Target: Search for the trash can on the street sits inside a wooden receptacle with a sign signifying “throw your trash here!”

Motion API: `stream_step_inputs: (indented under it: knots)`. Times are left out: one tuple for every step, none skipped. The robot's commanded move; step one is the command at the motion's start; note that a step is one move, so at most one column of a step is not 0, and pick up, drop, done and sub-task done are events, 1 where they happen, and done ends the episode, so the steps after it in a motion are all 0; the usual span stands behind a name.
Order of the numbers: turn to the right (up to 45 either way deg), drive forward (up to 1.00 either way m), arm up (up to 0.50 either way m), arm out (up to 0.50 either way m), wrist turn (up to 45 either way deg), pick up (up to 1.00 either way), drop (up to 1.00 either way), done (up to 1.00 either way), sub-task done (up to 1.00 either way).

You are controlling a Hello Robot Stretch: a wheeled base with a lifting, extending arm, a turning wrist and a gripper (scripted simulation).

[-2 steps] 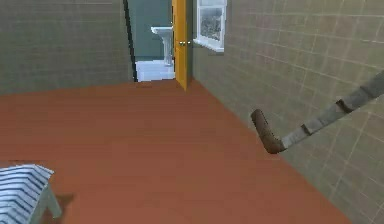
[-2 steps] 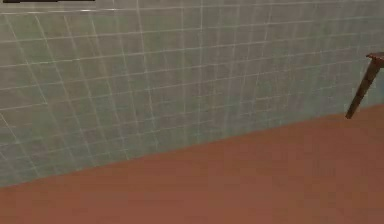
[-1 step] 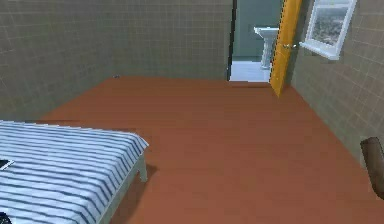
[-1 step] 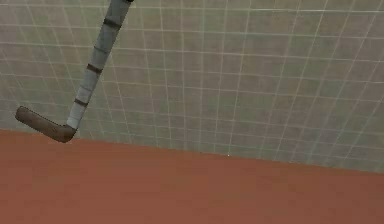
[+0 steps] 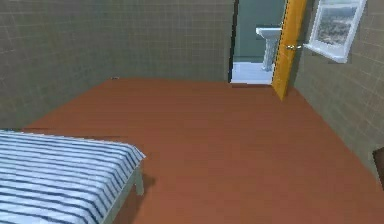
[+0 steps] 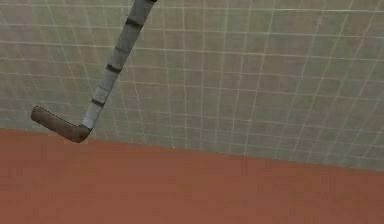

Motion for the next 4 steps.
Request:
stream_step_inputs:
  knots:
    - [15.0, 0.0, 0.0, 0.0, 0.0, 0.0, 0.0, 0.0, 0.0]
    - [0.0, 1.0, 0.0, 0.0, 0.0, 0.0, 0.0, 0.0, 0.0]
    - [0.0, 1.0, 0.0, 0.0, 0.0, 0.0, 0.0, 0.0, 0.0]
    - [0.0, 1.0, 0.0, 0.0, 0.0, 0.0, 0.0, 0.0, 0.0]
